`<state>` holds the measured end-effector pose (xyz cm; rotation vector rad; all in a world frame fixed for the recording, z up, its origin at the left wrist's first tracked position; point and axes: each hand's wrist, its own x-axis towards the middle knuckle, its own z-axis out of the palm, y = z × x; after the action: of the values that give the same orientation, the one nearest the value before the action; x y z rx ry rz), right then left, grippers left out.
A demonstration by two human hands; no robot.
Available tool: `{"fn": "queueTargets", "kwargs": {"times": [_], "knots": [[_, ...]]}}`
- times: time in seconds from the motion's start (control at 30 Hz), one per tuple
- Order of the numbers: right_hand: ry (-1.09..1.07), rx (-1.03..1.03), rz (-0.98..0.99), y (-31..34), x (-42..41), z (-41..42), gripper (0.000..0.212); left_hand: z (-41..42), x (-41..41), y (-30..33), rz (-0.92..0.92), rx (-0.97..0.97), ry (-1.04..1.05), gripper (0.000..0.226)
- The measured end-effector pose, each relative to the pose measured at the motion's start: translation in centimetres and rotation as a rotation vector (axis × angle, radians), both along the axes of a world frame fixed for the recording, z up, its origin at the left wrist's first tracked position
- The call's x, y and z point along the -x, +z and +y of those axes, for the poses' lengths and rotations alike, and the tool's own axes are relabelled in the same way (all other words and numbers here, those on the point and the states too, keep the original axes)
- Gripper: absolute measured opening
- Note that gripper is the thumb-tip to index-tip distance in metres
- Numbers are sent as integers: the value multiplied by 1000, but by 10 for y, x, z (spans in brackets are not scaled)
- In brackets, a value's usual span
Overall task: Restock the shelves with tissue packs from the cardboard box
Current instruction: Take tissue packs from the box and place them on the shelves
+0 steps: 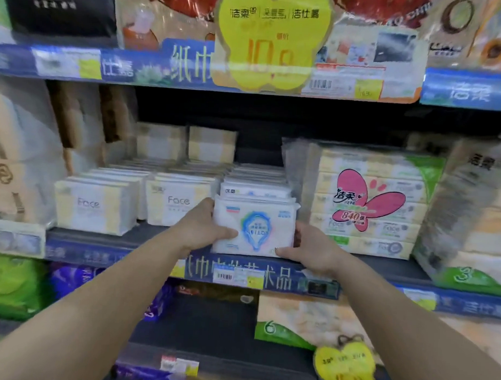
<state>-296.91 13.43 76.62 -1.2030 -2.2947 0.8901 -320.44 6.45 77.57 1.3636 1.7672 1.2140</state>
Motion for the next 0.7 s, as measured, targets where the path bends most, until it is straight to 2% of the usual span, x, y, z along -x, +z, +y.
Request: {"fn": "queueTargets", "kwargs": {"times": [0.07, 0.13, 0.2, 0.3, 0.37, 0.43, 0.47, 0.5, 0.57, 0.63, 0.7], "knots": [[-18, 10, 20, 4, 0, -7, 44, -4, -5, 15, 172, -92, -6, 89], [-27, 30, 77, 6, 0, -12, 41, -7, -14, 32, 524, -186, -3, 101], [-46, 23, 136, 12, 1, -17, 41, -10, -28, 49, 821, -253, -8, 104], [-80, -94, 195, 27, 1, -23, 32, -6, -50, 69, 1056, -296, -65, 106], [-90, -208, 245, 41, 2, -26, 26, -3, -60, 80, 1282, -382, -83, 98], [-97, -276, 319, 53, 3, -27, 27, 3, -65, 88, 1521, -525, -82, 79], [-98, -285, 370, 57, 5, -28, 30, 4, -67, 90, 1579, -545, -82, 67], [-95, -276, 437, 59, 7, -27, 34, 4, -68, 91, 1585, -500, -78, 56], [-93, -209, 592, 56, 11, -27, 48, 7, -61, 87, 1462, -338, -81, 41], [-85, -109, 686, 48, 14, -26, 62, 5, -49, 79, 1187, -240, -124, 36], [-100, -40, 583, 31, 16, -23, 71, -1, -34, 69, 817, -204, -134, 33]]}}
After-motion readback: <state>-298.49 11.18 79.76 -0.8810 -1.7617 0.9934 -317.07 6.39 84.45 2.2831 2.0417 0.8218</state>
